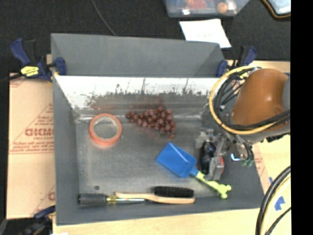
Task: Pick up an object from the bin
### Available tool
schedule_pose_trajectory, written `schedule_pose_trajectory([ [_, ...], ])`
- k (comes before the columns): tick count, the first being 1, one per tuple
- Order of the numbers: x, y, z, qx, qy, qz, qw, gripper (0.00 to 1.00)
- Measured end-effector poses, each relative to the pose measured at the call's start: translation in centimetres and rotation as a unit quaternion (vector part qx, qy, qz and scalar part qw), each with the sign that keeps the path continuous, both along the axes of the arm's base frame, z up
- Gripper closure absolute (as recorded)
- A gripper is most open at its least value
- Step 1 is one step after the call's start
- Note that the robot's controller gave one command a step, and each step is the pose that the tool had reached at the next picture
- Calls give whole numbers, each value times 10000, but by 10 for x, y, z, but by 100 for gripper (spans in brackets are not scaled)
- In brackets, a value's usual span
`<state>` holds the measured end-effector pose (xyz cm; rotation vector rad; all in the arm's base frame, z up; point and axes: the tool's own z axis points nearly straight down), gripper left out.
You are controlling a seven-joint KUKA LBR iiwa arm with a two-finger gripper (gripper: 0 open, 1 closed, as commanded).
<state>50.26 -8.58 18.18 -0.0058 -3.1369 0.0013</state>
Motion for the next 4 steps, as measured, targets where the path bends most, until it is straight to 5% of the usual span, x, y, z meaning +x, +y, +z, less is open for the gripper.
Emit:
schedule_pose_trajectory([
  [1,2,0,4,-7,-39,21,10000,0],
  [2,-14,23,-107,-16,-166,-543,9984,0],
  [3,-14,36,-57,-13,-112,-739,9972,0],
  [4,-12,41,-81,-4,-156,-1234,9922,0],
])
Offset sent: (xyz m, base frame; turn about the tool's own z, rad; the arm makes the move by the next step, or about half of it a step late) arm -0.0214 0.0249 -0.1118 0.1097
